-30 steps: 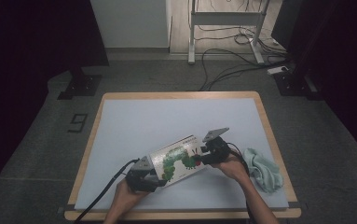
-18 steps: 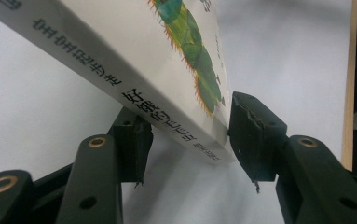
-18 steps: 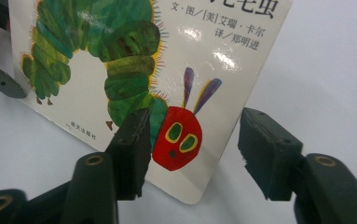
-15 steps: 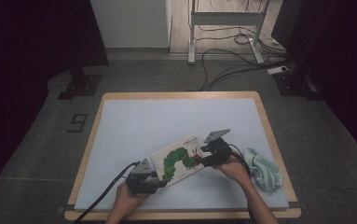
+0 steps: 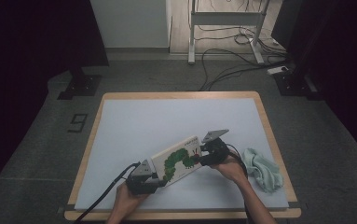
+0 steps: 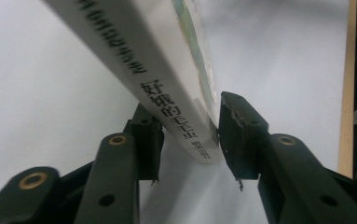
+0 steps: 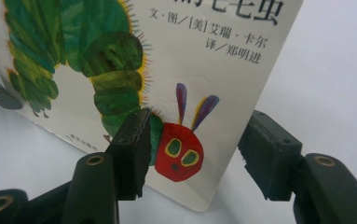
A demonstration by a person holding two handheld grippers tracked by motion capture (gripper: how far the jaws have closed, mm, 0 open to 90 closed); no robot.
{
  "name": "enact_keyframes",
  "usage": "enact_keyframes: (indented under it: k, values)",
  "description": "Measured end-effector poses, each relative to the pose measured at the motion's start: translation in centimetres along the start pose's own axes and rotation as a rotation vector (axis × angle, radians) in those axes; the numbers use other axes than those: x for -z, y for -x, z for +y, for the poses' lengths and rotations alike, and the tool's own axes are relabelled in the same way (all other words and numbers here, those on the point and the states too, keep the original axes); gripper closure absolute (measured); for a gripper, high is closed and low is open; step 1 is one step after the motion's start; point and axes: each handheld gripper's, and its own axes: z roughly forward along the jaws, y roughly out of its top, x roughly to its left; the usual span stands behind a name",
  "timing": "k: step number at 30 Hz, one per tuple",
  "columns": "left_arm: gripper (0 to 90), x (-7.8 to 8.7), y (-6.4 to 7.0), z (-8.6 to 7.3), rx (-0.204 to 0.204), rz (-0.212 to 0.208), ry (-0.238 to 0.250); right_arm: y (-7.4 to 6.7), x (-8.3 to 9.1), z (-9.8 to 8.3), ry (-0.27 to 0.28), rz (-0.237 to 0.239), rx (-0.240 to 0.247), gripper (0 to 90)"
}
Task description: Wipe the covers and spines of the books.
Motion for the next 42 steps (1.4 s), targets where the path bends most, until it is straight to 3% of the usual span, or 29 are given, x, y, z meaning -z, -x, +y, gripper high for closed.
enact_keyframes:
  k: [5,10,13,22,33,38,42]
  values:
    - [70.5,0.4,0.0,0.1,-0.025,0.055,0.003,-0.1,-0.1,0.6,0.023,-0.011,0.012,42.2]
    - [74.0,0.6,0.0,0.1,-0.066,0.149,-0.014,-0.5,-0.4,1.0,0.035,-0.035,0.032,41.4]
    - [74.3,0.8,-0.1,0.1,-0.081,0.171,-0.019,-0.5,-0.5,1.2,0.055,-0.040,0.027,41.4]
    - [73.8,0.7,-0.6,-0.5,-0.046,0.140,0.022,-0.4,-0.8,1.3,0.070,-0.038,0.008,40.7]
    - [73.4,0.4,-0.7,-0.8,-0.036,0.135,0.015,-0.5,-1.0,1.1,0.058,-0.041,0.011,37.7]
    - [72.4,0.1,-1.0,-0.7,-0.012,0.115,-0.016,-0.5,-0.5,0.8,0.048,-0.053,0.016,34.0]
    - [71.9,-0.4,-0.8,-0.5,-0.031,0.134,-0.062,-0.4,0.2,0.6,0.052,-0.059,-0.002,30.1]
